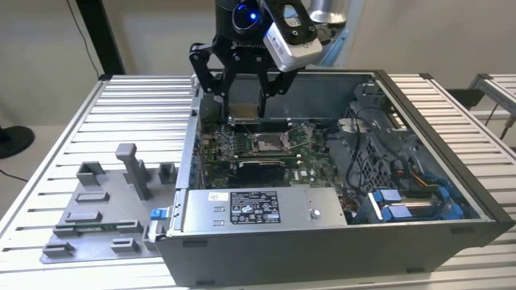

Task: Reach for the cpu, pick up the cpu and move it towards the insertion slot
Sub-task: 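Pick up the cpu and move it towards the insertion slot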

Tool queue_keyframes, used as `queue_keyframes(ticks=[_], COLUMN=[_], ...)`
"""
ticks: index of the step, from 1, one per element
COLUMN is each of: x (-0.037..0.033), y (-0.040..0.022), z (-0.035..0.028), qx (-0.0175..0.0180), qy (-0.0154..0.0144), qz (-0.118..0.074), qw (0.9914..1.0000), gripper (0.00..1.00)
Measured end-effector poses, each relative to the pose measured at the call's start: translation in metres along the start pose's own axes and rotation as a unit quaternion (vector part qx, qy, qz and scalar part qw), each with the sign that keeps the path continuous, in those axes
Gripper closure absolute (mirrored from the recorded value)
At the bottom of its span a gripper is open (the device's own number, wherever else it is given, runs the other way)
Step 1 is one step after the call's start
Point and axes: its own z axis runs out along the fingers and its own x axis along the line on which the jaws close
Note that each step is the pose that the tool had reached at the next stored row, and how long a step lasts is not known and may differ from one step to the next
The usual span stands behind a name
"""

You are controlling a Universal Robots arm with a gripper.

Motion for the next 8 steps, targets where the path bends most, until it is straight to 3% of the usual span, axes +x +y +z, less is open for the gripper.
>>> queue_keyframes(ticks=[8], x=[-0.0280], y=[0.0000], z=[-0.0011], qx=[0.0000], qy=[0.0000], qz=[0.000], qw=[1.00000], gripper=[1.00])
